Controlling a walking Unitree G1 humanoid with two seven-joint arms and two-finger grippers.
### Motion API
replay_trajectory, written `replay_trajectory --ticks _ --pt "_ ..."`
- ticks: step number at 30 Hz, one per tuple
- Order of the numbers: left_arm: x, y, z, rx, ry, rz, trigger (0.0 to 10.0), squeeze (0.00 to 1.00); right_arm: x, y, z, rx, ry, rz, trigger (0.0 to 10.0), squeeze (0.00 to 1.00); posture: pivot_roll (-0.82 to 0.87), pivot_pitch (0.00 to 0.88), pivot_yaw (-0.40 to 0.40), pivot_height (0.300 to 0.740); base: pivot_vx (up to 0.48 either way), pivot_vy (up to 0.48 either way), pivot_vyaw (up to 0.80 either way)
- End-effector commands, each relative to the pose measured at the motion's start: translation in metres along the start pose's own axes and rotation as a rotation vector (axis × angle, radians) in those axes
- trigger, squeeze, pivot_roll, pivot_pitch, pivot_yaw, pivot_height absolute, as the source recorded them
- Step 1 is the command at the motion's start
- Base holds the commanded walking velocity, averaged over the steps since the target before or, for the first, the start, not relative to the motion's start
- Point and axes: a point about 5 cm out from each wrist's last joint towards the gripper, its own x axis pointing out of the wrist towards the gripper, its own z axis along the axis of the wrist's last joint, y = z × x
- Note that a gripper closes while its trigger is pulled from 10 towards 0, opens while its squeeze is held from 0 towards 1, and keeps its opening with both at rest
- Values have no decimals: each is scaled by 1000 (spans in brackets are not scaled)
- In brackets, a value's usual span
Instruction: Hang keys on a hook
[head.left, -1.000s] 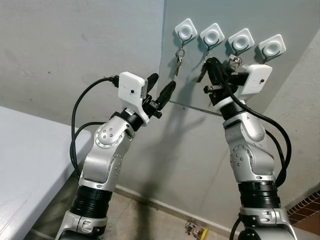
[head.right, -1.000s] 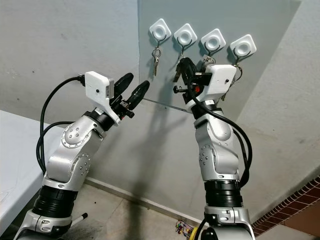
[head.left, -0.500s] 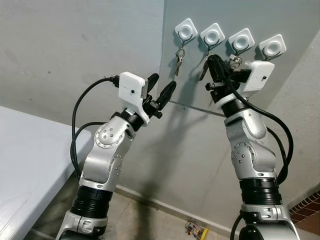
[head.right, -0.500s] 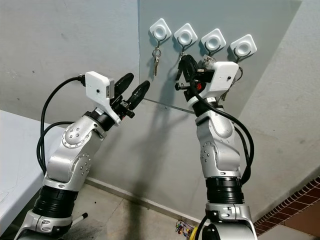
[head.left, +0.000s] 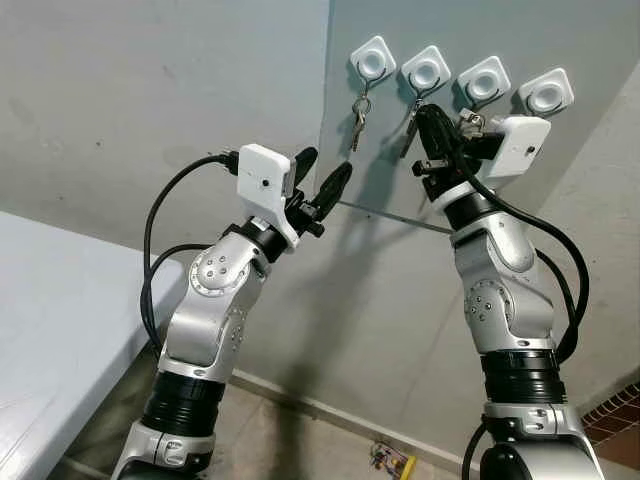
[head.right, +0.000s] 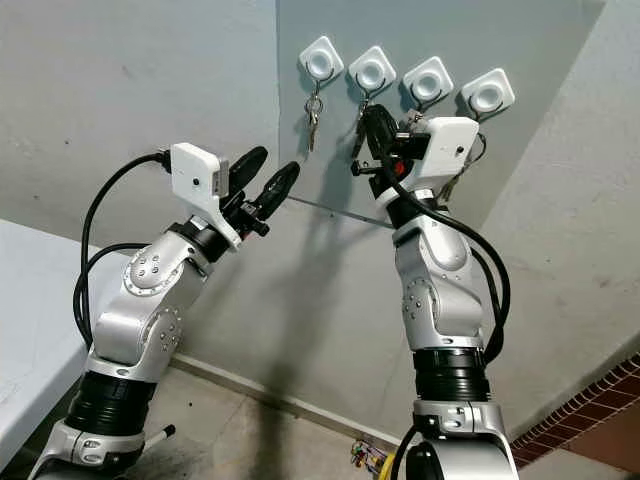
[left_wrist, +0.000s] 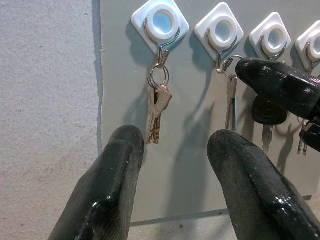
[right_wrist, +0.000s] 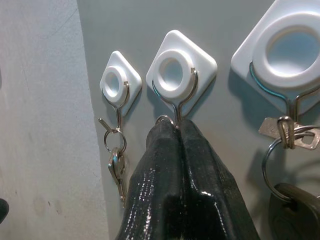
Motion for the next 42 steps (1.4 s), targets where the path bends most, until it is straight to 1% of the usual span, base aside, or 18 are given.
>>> replay_trajectory --ticks 1,7,8,19,20,24,26,30,36,40,41,42 --pt "1 0 6 10 -14 6 10000 0 5 -2 6 2 -19 2 10000 0 -122 8 -53 724 0 0 0" --pt "-1 1 6 12 -14 14 10000 0 8 -2 5 50 -15 -10 10000 0 -113 10 -58 724 0 0 0" --pt "-1 2 6 13 -14 17 10000 0 9 -2 5 77 -15 -18 10000 0 -108 9 -60 724 0 0 0" --pt "-1 2 7 14 -13 28 10000 0 13 -3 4 175 6 -52 10000 0 -108 14 -62 724 0 0 0" --pt "-1 3 7 15 -14 28 10000 0 13 -4 2 199 18 -66 10000 0 -109 14 -62 724 0 0 0" --pt "-1 2 7 13 -14 27 10000 0 13 -5 2 218 30 -80 10000 0 -109 14 -62 724 0 0 0" --pt "0 2 7 14 -14 27 10000 0 13 -6 0 264 42 -92 10000 0 -111 17 -60 724 0 0 0" --pt "0 3 7 15 -14 28 10000 0 11 -6 -2 263 59 -88 10000 0 -112 17 -58 724 0 0 0" --pt "0 3 8 15 -16 31 10000 0 5 -1 -11 233 100 -49 10000 0 -112 16 -57 724 0 0 0" --pt "1 4 8 16 -16 32 10000 0 2 2 -12 242 104 -21 10000 0 -114 16 -56 724 0 0 0" --pt "1 3 8 16 -16 33 10000 0 1 3 -12 249 100 -10 10000 1000 -115 17 -56 724 0 0 0" --pt "1 3 8 17 -16 33 10000 0 0 4 -12 249 98 -9 10000 1000 -115 17 -56 724 0 0 0"
